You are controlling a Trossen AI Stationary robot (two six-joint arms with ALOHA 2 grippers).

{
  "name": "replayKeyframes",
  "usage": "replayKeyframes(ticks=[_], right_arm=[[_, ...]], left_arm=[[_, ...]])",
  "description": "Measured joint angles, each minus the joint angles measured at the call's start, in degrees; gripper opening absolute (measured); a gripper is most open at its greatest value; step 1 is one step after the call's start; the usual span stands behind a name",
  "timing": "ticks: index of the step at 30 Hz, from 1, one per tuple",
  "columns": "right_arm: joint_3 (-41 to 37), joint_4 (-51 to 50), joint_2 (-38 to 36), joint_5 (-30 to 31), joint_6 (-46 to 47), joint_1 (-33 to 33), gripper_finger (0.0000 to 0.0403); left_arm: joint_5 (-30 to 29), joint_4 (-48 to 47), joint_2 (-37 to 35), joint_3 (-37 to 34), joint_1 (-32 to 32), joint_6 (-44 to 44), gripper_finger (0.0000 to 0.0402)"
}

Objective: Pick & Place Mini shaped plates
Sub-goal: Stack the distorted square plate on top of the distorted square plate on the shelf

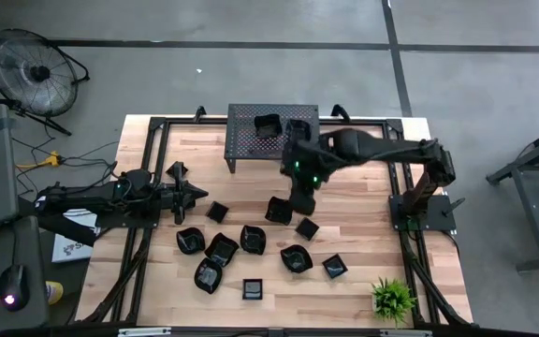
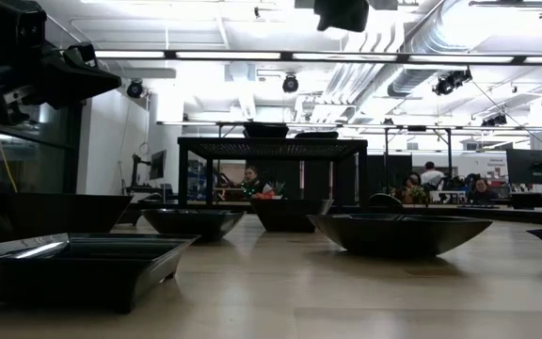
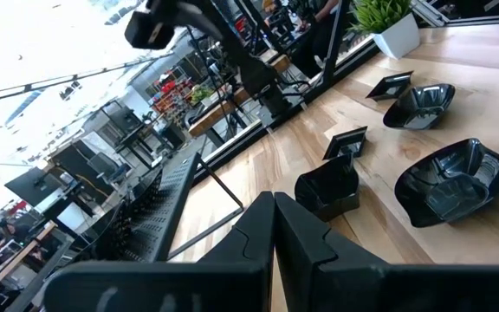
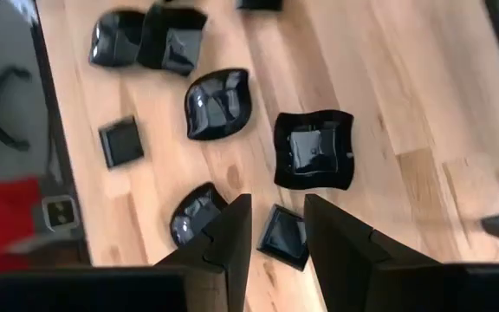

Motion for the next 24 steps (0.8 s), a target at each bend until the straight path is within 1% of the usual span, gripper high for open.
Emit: replayKeyframes(ticks=[4, 8, 13, 22, 24], right_arm=[[-0.3, 0.1, 0.0, 4.2, -1.4, 4.0, 0.0103], [-2.6, 0.4, 0.0, 8.0, -1.5, 8.2, 0.0103], [-9.3, 5.8, 0.0, 8.7, 2.0, 12.3, 0.0103], [-26.0, 28.4, 0.0, 8.8, 0.5, 15.3, 0.0103], [-29.1, 31.8, 0.0, 9.8, 0.9, 15.4, 0.0103]], left_arm=[[0.0, 0.0, 0.0, 0.0, 0.0, 0.0, 0.0003], [0.0, 0.0, 0.0, 0.0, 0.0, 0.0, 0.0003], [0.0, 0.0, 0.0, 0.0, 0.0, 0.0, 0.0003], [0.0, 0.0, 0.0, 0.0, 0.0, 0.0, 0.0003], [0.0, 0.0, 0.0, 0.0, 0.0, 0.0, 0.0003]])
